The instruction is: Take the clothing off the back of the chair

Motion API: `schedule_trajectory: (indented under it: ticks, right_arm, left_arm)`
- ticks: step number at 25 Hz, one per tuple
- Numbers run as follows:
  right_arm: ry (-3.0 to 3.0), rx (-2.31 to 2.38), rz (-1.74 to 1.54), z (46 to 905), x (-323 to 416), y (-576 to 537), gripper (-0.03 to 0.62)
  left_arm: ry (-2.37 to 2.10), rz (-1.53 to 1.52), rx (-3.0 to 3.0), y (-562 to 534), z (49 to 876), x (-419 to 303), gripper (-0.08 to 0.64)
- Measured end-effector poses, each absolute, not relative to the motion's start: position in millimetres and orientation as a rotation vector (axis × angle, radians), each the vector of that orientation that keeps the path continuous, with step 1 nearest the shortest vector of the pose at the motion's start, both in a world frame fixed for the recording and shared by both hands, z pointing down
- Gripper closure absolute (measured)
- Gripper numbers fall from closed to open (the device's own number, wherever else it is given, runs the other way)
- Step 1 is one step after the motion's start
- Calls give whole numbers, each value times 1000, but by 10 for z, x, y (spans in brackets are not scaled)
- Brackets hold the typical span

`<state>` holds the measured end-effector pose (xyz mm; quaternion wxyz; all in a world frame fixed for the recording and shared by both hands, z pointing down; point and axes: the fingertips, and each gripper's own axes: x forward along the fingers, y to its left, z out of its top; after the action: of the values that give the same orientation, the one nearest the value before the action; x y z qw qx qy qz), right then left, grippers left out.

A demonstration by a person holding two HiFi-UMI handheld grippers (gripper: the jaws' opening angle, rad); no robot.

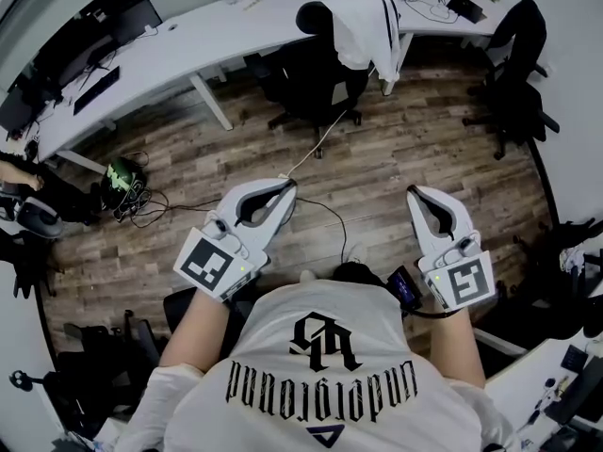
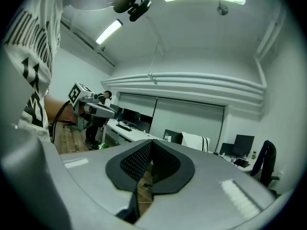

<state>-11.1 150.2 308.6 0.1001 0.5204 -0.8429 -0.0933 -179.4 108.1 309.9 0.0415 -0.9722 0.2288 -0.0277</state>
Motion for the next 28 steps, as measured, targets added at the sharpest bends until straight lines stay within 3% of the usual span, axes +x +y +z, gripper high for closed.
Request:
schedule_trajectory:
  ticks: [18,28]
  right_arm:
    - [-2520,1427,-210,3204,1246,511,588]
    - [-2530,1377,-145,3338,1486,12,587]
  left_arm:
    - [736,-179,-2961,163,3229,-428,509]
    - [740,-220,-3047,-283,3353,-104,509]
